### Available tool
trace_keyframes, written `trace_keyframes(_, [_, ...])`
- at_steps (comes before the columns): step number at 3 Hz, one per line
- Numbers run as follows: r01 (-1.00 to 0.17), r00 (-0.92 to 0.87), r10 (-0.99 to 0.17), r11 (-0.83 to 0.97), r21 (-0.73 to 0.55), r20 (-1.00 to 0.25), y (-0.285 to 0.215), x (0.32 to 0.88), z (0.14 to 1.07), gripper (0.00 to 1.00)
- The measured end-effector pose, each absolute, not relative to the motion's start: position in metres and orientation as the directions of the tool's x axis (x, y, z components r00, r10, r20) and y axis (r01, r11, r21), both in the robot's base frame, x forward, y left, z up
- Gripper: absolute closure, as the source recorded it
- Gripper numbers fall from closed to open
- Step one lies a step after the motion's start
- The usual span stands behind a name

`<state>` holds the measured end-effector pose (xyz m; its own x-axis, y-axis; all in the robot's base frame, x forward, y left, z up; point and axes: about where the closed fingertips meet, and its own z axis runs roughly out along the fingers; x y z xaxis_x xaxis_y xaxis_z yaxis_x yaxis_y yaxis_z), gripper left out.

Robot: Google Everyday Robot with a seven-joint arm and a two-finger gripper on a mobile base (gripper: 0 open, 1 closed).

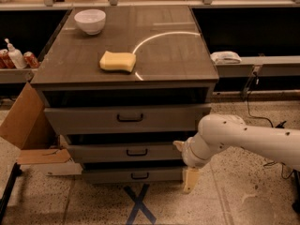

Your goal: Open middle drawer

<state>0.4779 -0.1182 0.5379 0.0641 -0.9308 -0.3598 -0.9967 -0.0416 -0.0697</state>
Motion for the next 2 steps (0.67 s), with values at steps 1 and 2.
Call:
trace_keyframes(1, [-0.993,0.072,-0.921,-0.028,-0.119,-0.383,-0.119,0.511,0.487,0.00])
trace_keyframes(2, [-0.997,0.070,-0.913,-0.046,-0.068,-0.403,-0.113,0.498,0.455,0.00])
